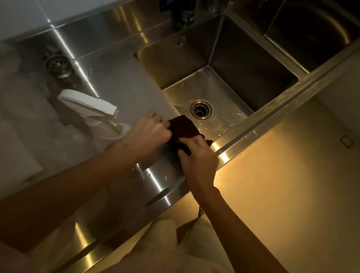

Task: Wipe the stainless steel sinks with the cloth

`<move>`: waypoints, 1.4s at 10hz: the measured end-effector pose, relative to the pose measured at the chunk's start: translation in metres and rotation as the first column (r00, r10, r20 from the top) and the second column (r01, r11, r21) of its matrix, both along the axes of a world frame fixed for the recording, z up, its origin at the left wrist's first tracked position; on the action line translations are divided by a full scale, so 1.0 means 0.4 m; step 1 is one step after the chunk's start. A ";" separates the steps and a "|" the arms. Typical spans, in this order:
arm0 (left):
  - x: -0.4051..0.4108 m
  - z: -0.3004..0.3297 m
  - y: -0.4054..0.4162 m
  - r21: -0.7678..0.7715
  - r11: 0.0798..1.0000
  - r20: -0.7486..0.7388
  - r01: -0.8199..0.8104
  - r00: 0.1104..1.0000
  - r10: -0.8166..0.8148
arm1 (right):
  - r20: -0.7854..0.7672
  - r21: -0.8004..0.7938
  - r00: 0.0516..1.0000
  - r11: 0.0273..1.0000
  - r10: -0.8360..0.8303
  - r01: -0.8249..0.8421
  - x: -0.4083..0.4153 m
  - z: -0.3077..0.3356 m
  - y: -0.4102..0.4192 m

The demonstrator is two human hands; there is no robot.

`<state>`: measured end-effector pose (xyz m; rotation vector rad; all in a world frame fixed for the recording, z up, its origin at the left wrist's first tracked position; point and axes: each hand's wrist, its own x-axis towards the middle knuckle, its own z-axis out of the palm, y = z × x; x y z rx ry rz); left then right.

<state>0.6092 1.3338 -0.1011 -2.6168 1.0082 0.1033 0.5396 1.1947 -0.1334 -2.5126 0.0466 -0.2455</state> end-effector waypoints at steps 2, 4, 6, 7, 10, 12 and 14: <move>-0.036 -0.049 0.016 0.179 0.984 -0.084 0.014 0.996 0.001 | -0.028 -0.083 0.999 0.996 0.025 -0.027 -0.046 -0.047 0.042; -0.033 -0.075 0.032 0.227 0.974 -0.077 0.017 0.997 0.001 | -0.027 -0.166 0.999 0.986 0.028 -0.032 -0.070 -0.106 0.073; -0.031 -0.084 0.035 0.264 0.964 -0.090 0.018 0.996 0.006 | -0.248 -0.222 0.966 0.966 0.073 -0.131 -0.054 -0.128 0.091; -0.030 -0.085 0.037 0.276 0.961 -0.083 -0.010 0.996 0.034 | -0.315 -0.235 0.944 0.956 0.095 -0.175 -0.065 -0.134 0.097; -0.046 -0.086 0.044 0.140 0.987 -0.085 -0.073 0.993 0.086 | -0.242 -0.184 0.959 0.963 0.148 -0.195 -0.117 -0.106 0.086; -0.061 -0.080 0.027 -0.081 0.988 -0.096 -0.130 0.988 0.122 | -0.260 -0.188 0.958 0.968 0.117 -0.169 -0.092 -0.061 0.026; -0.065 -0.066 -0.013 -0.265 0.936 -0.172 -0.233 0.966 0.192 | -0.202 -0.190 0.976 0.974 0.087 -0.126 -0.082 0.002 -0.090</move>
